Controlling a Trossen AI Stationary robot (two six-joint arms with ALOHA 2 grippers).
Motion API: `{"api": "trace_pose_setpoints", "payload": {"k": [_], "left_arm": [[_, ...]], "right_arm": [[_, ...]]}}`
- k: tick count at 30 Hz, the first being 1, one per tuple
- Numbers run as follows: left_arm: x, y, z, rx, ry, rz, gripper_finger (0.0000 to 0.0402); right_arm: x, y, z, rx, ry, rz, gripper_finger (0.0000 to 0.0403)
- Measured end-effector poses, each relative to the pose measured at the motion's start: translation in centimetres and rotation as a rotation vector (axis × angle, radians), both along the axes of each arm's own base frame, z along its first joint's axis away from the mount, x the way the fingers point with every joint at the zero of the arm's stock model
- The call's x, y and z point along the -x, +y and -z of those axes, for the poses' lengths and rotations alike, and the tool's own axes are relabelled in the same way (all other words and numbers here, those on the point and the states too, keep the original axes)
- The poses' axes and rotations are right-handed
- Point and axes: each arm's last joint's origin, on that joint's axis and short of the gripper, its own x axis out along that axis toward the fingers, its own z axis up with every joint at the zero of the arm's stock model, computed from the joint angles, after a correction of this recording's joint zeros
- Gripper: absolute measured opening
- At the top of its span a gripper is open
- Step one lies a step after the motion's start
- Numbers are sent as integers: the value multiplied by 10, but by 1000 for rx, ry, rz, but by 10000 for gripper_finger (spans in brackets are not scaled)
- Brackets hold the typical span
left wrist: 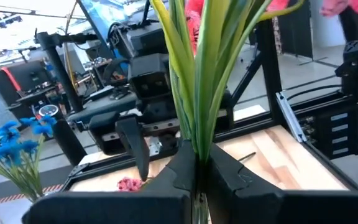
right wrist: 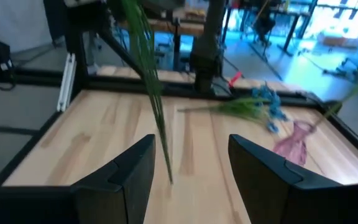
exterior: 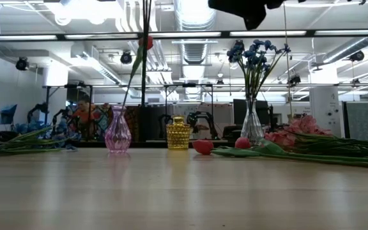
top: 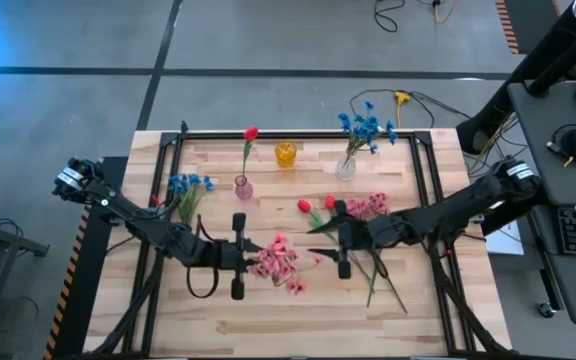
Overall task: Sort flowers into vase by color
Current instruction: Put the left pink flowers into the yellow vase
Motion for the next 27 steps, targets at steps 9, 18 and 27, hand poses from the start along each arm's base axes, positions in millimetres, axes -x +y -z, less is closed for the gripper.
{"api": "trace_pose_setpoints", "payload": {"k": [9,18,27], "left_arm": [[-5,14,4,28,-1,-93,0],[-8,19,3,44,-18,-113,0],[-8,19,3,47,-25,-113,0]], "right_arm": [[-21,7,0,6,-39,-2,196],[-45,9,-8,39,-5,66,196],[-50,6,-12,23,-10,90,211]]}}
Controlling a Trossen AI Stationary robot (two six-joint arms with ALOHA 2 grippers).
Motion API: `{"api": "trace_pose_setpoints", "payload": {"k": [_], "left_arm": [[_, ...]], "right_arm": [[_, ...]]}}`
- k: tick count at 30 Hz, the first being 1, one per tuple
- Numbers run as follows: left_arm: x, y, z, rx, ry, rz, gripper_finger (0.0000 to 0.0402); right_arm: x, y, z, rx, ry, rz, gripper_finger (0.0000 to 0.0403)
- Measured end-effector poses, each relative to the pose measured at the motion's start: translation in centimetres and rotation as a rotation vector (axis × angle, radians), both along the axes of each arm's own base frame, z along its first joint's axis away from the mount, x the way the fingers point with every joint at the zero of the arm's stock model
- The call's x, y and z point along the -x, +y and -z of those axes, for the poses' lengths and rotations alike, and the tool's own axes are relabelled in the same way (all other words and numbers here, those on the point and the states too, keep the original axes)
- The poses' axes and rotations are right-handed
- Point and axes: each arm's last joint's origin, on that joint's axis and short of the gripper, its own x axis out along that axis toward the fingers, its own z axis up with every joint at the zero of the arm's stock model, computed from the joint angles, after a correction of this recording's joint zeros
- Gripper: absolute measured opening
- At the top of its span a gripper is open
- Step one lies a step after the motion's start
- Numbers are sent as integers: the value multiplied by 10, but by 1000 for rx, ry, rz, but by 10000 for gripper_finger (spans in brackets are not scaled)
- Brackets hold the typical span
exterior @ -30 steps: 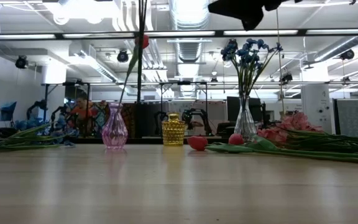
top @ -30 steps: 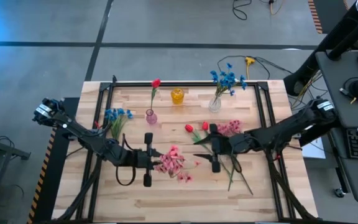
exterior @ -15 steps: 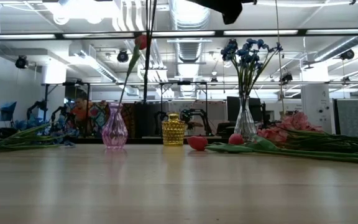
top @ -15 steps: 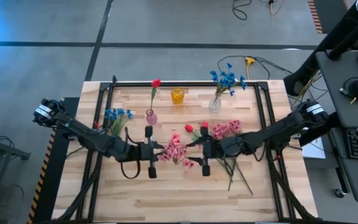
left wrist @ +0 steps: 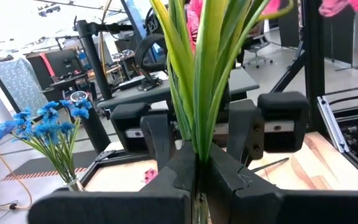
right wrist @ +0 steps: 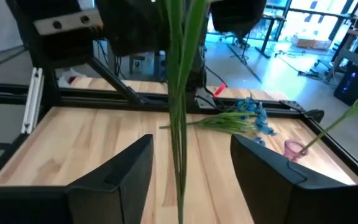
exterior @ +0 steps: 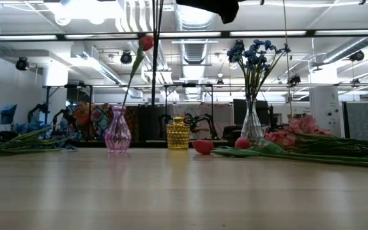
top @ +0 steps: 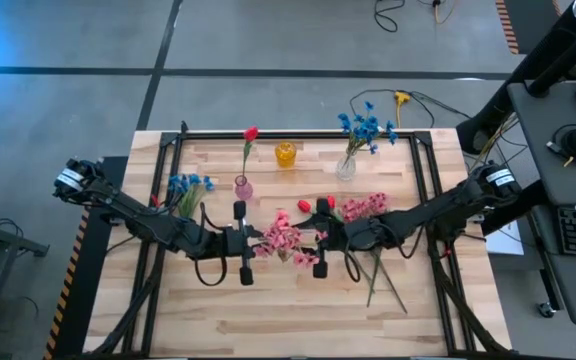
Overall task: Sort flowers into vase by color
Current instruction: Put the left pink flowers into the yellow vase
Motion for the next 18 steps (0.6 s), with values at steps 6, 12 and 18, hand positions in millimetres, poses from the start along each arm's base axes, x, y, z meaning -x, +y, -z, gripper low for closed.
{"api": "trace_pose_setpoints", "payload": {"k": [6,12,18], "left_arm": [[0,0,0,2,-4,-1,0],[-5,1,-1,4,-49,-12,0],[-9,3,-3,3,-103,-24,0]], "right_arm": [[-4,0,5,-12,2,6,265],[-7,1,2,-11,-53,-9,280],[-7,0,2,-8,-63,-7,248]]}}
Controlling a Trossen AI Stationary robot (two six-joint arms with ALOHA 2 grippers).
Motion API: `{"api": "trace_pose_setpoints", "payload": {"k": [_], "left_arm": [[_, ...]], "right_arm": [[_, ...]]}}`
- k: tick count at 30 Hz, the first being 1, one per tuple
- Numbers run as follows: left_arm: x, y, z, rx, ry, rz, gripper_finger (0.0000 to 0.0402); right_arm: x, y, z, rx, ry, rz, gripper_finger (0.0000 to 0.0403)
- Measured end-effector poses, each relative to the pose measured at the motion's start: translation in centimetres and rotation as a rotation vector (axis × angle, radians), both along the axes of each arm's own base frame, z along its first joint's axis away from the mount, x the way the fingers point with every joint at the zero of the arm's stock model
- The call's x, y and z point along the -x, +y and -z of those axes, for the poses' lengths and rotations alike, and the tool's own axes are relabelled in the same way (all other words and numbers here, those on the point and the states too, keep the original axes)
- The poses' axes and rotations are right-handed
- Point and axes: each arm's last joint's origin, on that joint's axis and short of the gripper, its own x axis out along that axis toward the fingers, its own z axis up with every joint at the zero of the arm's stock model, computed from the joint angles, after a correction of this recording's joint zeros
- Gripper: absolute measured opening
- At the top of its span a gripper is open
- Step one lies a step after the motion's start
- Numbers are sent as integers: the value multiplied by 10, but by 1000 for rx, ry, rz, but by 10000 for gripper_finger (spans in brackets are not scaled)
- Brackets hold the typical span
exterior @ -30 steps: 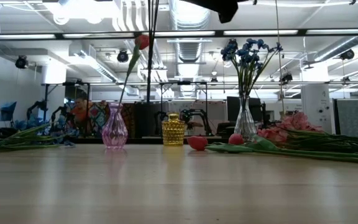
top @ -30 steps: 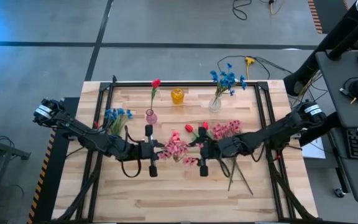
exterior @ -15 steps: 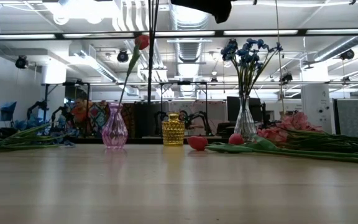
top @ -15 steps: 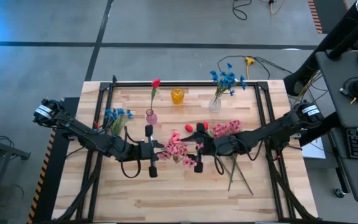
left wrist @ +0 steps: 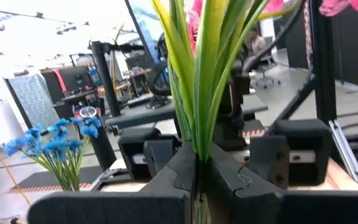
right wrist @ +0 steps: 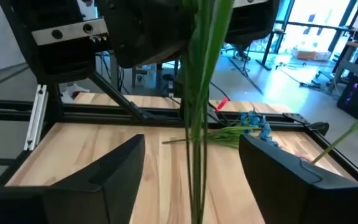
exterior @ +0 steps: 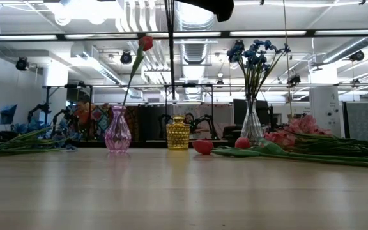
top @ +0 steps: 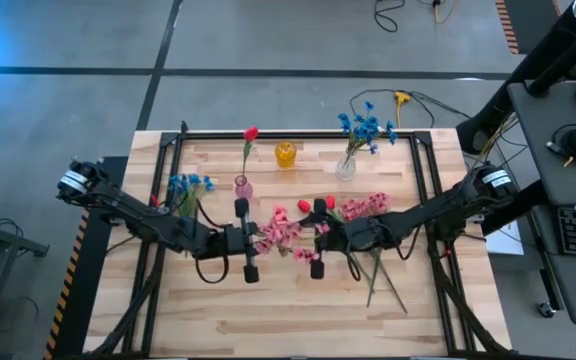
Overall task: Sort flowers into vase by color
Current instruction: Put the left pink flowers into the yellow vase
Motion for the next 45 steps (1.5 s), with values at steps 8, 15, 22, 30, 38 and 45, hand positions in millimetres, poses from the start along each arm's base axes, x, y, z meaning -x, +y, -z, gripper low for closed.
{"api": "trace_pose_setpoints", "payload": {"k": [8,15,22,30,38,45], "left_arm": [[-1,0,-5,1,-45,-4,0],[-1,0,-5,-1,-42,-4,2],[-1,0,-4,-4,-36,-4,8],[-1,0,-4,-4,-34,-4,10],[-1,0,-4,0,-35,-8,11],[2,1,-1,13,29,-6,57]], "right_arm": [[0,-2,1,5,8,5,197],[-1,-4,1,7,9,10,152],[-2,-7,0,6,7,20,104],[-2,-8,0,12,7,21,55],[-2,-7,0,14,8,20,26],[-2,-7,1,6,17,22,11]]}}
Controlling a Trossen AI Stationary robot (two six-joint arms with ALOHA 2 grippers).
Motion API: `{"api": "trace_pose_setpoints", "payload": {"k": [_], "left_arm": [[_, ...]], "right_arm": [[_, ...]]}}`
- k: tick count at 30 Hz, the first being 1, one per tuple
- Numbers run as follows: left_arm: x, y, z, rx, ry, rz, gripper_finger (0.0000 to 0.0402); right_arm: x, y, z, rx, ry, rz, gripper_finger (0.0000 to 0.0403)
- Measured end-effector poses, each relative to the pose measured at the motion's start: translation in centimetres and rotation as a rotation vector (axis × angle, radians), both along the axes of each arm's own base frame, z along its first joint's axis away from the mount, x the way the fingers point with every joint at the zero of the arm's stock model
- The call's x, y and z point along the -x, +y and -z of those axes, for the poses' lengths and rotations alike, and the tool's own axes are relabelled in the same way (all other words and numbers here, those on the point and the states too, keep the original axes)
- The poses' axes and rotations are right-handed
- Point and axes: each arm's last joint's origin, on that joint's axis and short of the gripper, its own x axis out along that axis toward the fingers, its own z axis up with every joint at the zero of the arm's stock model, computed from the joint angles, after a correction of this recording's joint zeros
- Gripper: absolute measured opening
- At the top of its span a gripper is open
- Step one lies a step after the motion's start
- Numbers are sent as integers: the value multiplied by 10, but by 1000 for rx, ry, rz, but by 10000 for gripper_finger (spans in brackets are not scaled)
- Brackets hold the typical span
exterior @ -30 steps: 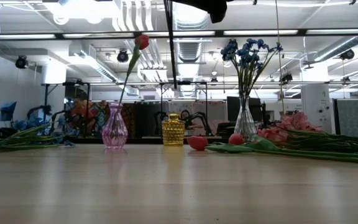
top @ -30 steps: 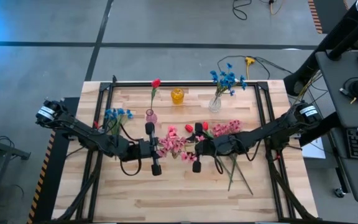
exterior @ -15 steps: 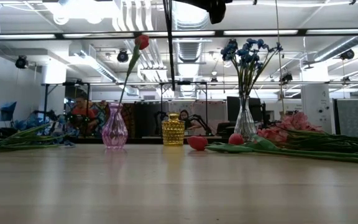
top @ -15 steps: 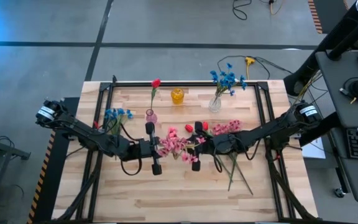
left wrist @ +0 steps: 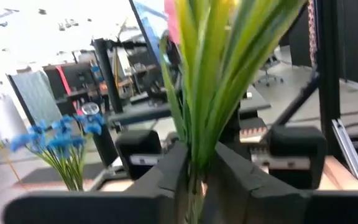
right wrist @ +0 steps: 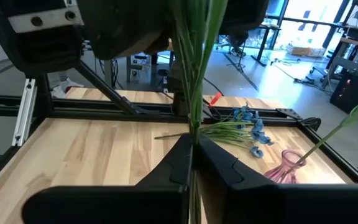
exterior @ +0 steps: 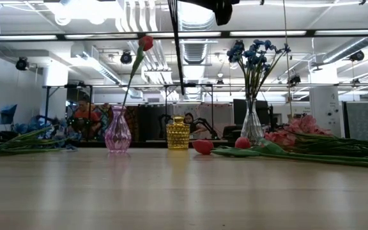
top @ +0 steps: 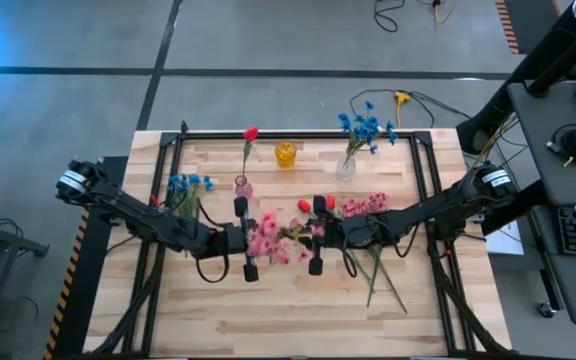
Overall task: Sort flowers into vase by color
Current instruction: Put the left pink flowers into the yellow vase
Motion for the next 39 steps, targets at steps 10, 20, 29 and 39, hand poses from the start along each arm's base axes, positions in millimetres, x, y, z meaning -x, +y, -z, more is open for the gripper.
{"api": "trace_pose_setpoints", "payload": {"k": [10,20,29,39], "left_arm": [[8,5,1,-7,80,-159,195],[43,14,-16,0,156,-176,227],[74,33,-25,14,215,-291,216],[87,42,-30,-7,212,-424,214]], "right_arm": [[-2,-11,0,-48,-6,46,9],[-8,-70,-8,-65,-57,263,9],[-7,-137,-21,-124,-171,433,9],[-27,-184,-38,-93,-140,518,9]]}}
